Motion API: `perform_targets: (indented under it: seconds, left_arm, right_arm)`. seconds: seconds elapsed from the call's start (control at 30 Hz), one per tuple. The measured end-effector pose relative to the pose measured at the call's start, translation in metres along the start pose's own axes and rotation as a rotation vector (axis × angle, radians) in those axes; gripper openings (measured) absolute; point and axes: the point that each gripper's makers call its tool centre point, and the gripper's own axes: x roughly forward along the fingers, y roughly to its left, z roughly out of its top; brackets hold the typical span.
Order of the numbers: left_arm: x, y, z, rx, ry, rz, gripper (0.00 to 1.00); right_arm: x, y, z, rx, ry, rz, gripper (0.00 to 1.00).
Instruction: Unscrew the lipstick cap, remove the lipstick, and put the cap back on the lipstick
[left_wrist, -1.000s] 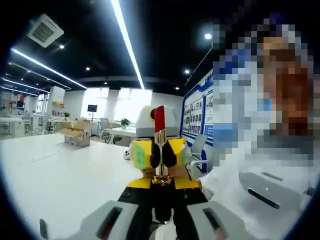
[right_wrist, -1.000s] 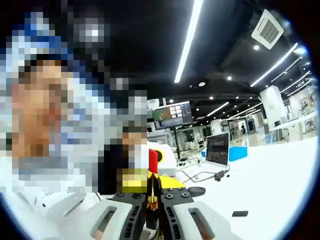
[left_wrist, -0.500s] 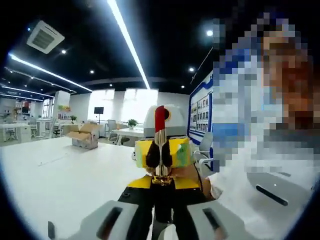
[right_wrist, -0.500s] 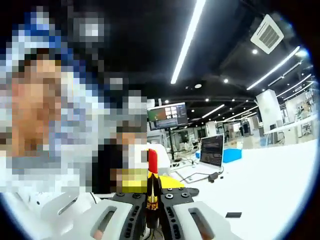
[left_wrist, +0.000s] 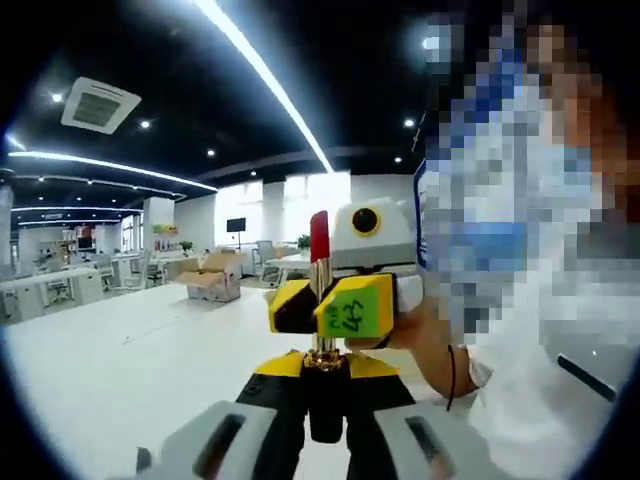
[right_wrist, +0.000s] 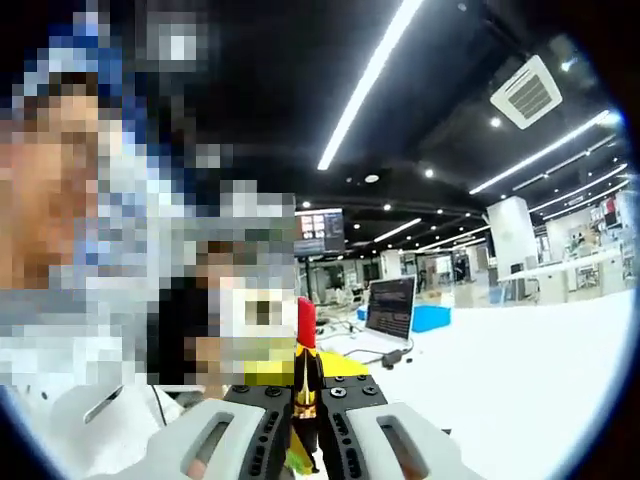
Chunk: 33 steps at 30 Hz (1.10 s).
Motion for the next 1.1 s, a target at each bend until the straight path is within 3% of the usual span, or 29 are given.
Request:
perform_targets:
  seconds: [0.23,0.53,0.83,1.03,1.1]
  left_arm:
    - [0.000,0.007,0.001,0.027,0.001,0.056,0.14]
    - [0.005,0.022,0.001,0.084,-0.003,0.189,0.14]
    - [0.009,0.035,0.002,0.104,-0.030,0.327,0.14]
    - [0.007,0.040,0.006,0.158,-0.043,0.403,0.15]
    - [0.006,0.042,0.007,0.212,-0.041,0.445,0.15]
  right_arm:
    - [0.000,-0.005,0.001,-0.021,-0.007,-0.038,0.06]
    - [-0.002,-0.019,0.004,-0.032,-0.034,-0.116,0.06]
    - [-0.002,-0.027,0.005,-0.109,-0.047,-0.213,0.06]
    - [0.000,-0.028,0.007,-0.145,-0.066,-0.251,0.06]
    - [-0.001,-0.029,0.007,-0.155,-0.069,-0.264,0.06]
